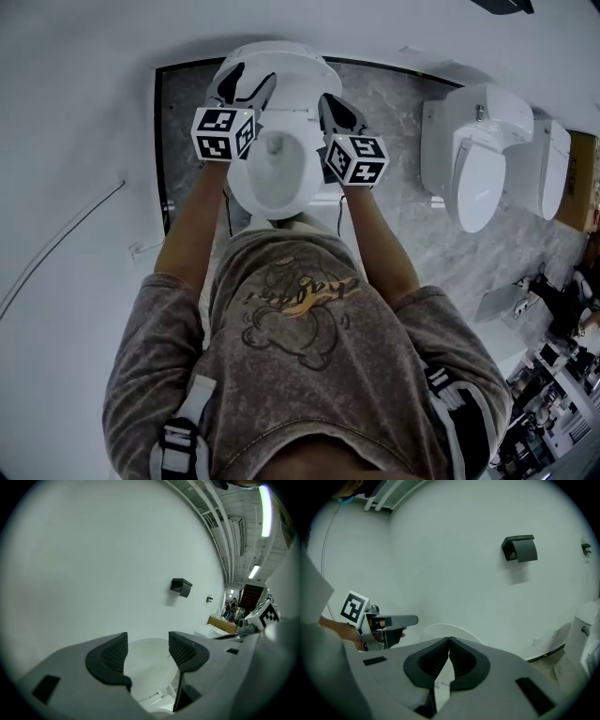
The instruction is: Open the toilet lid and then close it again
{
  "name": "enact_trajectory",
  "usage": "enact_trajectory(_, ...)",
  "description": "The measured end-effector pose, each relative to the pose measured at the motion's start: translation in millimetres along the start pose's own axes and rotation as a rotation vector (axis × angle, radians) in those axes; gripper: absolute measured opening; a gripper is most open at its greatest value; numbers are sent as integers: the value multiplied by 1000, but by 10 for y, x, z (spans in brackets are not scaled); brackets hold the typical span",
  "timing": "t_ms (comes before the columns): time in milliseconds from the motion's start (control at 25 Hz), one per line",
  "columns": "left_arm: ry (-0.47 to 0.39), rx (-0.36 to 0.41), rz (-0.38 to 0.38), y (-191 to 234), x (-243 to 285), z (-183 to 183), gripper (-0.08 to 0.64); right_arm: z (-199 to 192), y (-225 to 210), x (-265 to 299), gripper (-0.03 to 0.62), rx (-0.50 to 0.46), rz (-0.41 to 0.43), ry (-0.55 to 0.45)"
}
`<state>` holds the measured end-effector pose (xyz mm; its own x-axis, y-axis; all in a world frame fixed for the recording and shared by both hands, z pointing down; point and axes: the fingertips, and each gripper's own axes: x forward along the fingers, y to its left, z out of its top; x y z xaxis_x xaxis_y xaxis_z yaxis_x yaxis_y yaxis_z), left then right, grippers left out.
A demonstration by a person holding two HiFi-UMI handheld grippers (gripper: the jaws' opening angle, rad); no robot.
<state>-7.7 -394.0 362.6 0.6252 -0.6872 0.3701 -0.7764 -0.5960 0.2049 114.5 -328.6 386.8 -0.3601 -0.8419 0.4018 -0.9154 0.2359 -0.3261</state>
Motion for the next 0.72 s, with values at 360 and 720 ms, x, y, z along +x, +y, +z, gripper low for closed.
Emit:
enact_trajectory(360, 95, 67, -17, 240, 594, -49, 267, -67, -91, -139, 28, 26, -34, 0)
enact_trajectory(720, 150, -20, -59, 247, 658, -201, 267, -142, -126, -286, 28, 25, -56, 1)
